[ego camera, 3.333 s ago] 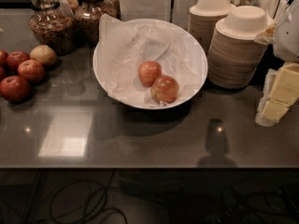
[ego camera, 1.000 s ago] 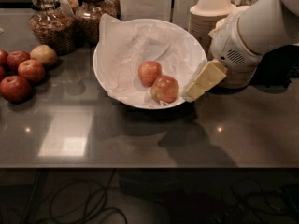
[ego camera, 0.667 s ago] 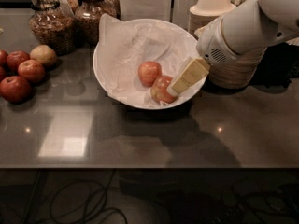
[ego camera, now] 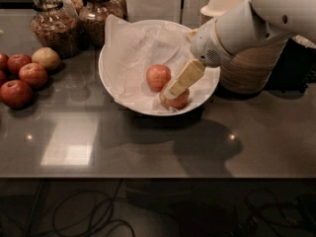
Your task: Pick apple from white bowl
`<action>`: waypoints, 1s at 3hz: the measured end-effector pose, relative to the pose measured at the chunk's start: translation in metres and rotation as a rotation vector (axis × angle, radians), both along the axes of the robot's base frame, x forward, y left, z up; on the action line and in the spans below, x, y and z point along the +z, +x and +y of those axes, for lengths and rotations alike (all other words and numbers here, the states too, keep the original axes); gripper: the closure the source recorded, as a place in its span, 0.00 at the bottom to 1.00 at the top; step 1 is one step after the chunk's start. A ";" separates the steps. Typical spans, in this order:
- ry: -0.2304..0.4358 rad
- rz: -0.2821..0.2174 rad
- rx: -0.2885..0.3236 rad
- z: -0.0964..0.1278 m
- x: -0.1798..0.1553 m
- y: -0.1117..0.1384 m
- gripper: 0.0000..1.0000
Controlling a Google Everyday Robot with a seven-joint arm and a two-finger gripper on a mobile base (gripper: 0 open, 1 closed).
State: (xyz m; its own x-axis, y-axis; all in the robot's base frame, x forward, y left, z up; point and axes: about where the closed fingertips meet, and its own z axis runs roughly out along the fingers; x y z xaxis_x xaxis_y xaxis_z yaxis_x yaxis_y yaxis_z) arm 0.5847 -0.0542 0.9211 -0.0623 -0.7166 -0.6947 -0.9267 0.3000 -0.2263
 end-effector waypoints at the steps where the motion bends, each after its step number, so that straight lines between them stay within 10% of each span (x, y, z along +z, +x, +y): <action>1: 0.011 0.017 0.063 0.017 -0.004 0.001 0.00; 3: -0.010 0.052 0.105 0.046 -0.022 0.007 0.00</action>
Offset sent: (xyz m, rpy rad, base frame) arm 0.0082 0.0441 -0.0191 0.0095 0.0643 0.1145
